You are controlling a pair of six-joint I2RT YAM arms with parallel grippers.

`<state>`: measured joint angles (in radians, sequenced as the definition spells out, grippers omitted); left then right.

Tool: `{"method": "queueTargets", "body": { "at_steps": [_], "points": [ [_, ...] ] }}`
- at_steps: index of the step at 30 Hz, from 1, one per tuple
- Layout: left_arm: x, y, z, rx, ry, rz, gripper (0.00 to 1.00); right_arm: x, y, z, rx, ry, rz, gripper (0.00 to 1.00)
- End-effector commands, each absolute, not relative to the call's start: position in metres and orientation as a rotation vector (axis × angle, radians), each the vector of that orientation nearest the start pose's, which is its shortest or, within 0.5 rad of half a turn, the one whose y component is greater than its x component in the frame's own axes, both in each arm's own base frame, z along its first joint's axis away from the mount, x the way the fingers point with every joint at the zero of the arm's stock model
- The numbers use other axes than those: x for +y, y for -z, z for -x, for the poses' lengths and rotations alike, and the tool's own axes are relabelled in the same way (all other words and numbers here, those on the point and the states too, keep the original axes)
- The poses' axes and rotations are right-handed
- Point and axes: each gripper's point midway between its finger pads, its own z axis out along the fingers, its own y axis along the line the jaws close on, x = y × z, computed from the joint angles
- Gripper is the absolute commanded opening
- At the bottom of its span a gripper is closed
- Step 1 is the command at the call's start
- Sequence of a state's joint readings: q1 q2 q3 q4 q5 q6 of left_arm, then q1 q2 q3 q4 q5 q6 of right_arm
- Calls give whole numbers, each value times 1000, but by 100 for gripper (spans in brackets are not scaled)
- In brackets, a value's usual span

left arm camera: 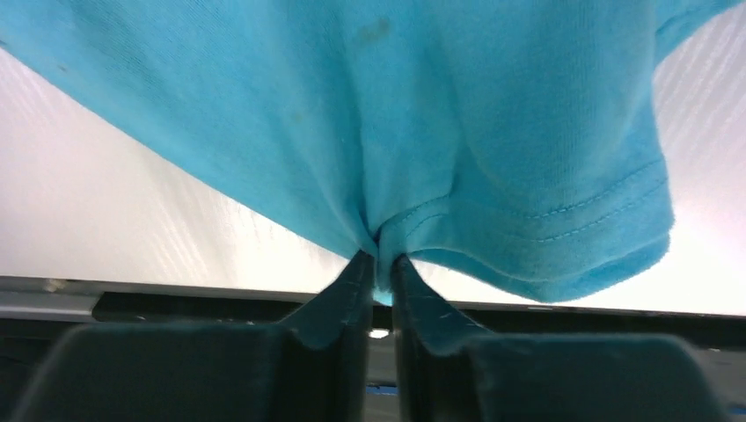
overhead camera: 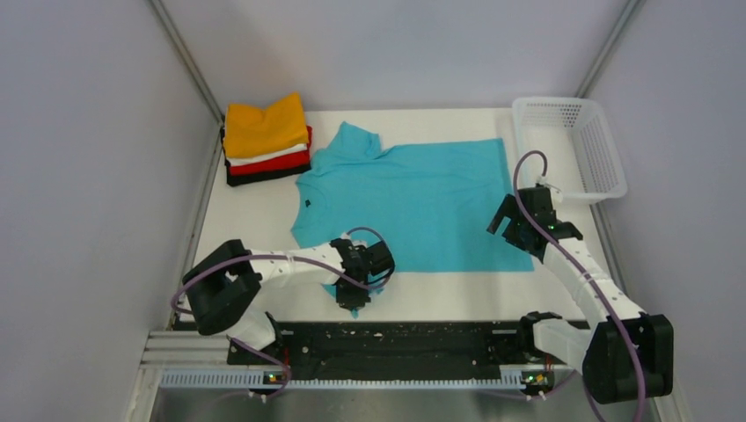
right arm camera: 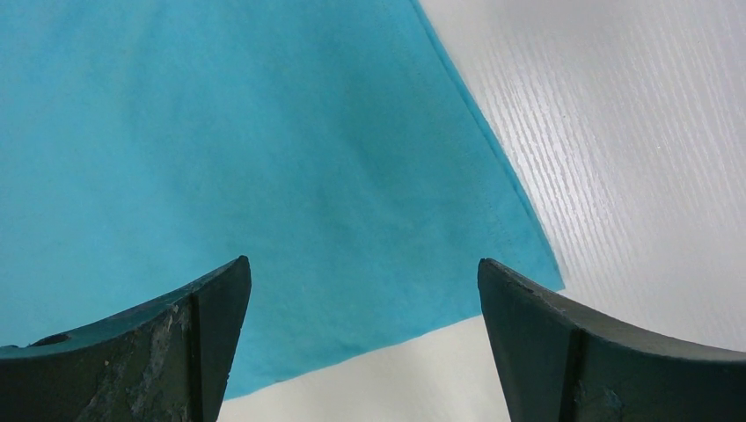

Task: Fold and stack the t-shirts
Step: Grab the side of the flattened tshirt closest away from the robot with both arms

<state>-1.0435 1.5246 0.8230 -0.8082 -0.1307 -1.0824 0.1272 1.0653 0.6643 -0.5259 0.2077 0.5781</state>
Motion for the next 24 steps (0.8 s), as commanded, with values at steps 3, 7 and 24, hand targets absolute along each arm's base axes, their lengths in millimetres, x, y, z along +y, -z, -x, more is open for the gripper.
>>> {"method": "queueTargets", "body": {
  "at_steps": [3,7,24],
  "points": [
    [-165,-3,-109,2919,-320,149,0,6,-83,-256,2360,-29,-709,99],
    [-148,-18,-108,2871,-320,171,0,3,-72,-240,2389,-27,-788,98],
    [-141,-45,-104,2849,-194,54,0,-8,-20,-197,2376,35,-1035,63]
  ]
}}
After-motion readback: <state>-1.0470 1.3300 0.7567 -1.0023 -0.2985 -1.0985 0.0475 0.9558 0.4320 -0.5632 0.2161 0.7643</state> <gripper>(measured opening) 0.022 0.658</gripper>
